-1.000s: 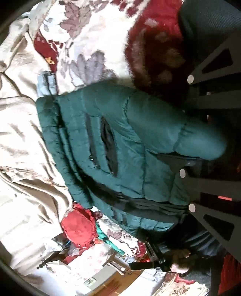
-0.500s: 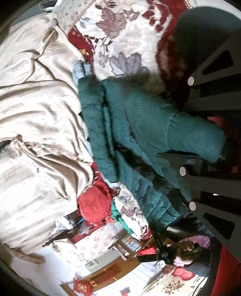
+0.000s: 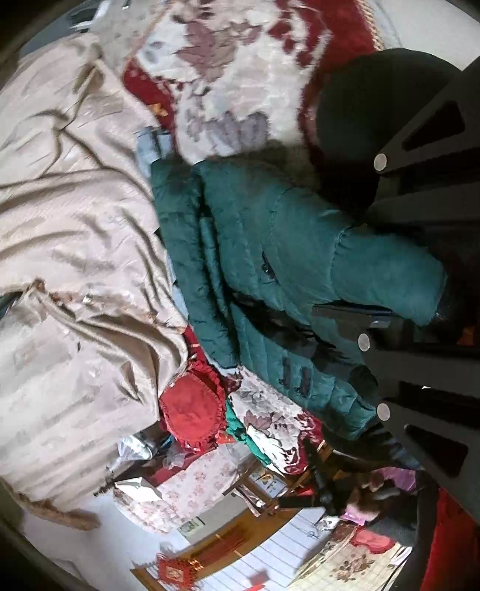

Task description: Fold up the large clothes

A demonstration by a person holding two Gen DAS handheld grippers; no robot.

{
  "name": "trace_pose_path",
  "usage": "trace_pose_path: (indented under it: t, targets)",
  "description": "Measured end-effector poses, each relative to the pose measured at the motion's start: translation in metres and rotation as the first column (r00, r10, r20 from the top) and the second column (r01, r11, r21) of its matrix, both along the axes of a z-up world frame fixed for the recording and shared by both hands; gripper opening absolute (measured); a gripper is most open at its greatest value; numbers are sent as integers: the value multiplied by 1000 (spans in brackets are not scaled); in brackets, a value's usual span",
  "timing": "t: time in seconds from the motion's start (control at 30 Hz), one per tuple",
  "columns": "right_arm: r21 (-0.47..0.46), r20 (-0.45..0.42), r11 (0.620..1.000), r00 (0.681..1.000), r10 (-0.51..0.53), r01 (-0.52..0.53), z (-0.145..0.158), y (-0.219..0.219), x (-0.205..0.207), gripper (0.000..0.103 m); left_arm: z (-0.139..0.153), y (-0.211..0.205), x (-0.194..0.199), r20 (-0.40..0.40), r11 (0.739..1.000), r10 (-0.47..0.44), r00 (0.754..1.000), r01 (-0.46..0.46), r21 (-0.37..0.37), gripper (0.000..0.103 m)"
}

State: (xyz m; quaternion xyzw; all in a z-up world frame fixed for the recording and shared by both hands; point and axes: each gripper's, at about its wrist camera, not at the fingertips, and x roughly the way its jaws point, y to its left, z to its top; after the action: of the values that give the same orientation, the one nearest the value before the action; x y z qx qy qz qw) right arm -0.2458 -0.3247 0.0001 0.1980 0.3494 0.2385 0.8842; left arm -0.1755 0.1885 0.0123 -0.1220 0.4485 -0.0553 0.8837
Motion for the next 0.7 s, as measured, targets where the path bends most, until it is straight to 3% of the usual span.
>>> trace_pose_path:
  t: [0.1, 0.13, 0.2, 0.27, 0.33, 0.43, 0.5, 0.6, 0.63, 0.67, 0.7]
  targets:
    - [28, -38, 1000, 999, -7, 9, -15, -6, 4, 15, -28, -11, 14, -103, 999, -46, 994, 45, -9, 74]
    - [44, -50, 999, 999, -10, 12, -20, -9, 5, 15, -32, -18, 18, -114, 997, -53, 992, 59, 56, 74]
    - [64, -43, 998, 999, -7, 10, -21, -10, 7, 15, -38, -30, 24, -165, 990, -105, 981, 119, 81, 89]
    - [63, -39, 998, 999, -5, 8, -21, -10, 7, 15, -43, -39, 26, -176, 983, -144, 974, 161, 87, 92]
    - [56, -38, 998, 999, 0, 2, -22, -7, 7, 15, -51, -48, 29, -201, 972, -228, 953, 235, 12, 92]
    - [53, -45, 999, 999, 5, -2, -23, -5, 9, 15, -68, -47, 35, -237, 968, -252, 938, 244, -63, 92]
    - [46, -49, 999, 999, 9, -7, -24, -4, 10, 15, -78, -37, 40, -271, 970, -229, 935, 196, -142, 86]
    - [37, -55, 999, 998, 7, -5, -26, -3, 11, 15, -82, -21, 41, -277, 965, -203, 939, 144, -221, 62]
    - [37, -55, 999, 998, 7, -5, -26, -3, 11, 15, -79, -19, 40, -275, 961, -209, 938, 145, -235, 42]
    - [40, -63, 999, 998, 3, 0, -29, -4, 12, 15, -78, -18, 37, -271, 957, -219, 937, 153, -246, 30]
    - [40, -63, 999, 998, 3, 0, -29, -4, 12, 15, -76, -17, 36, -260, 953, -232, 937, 165, -256, 29]
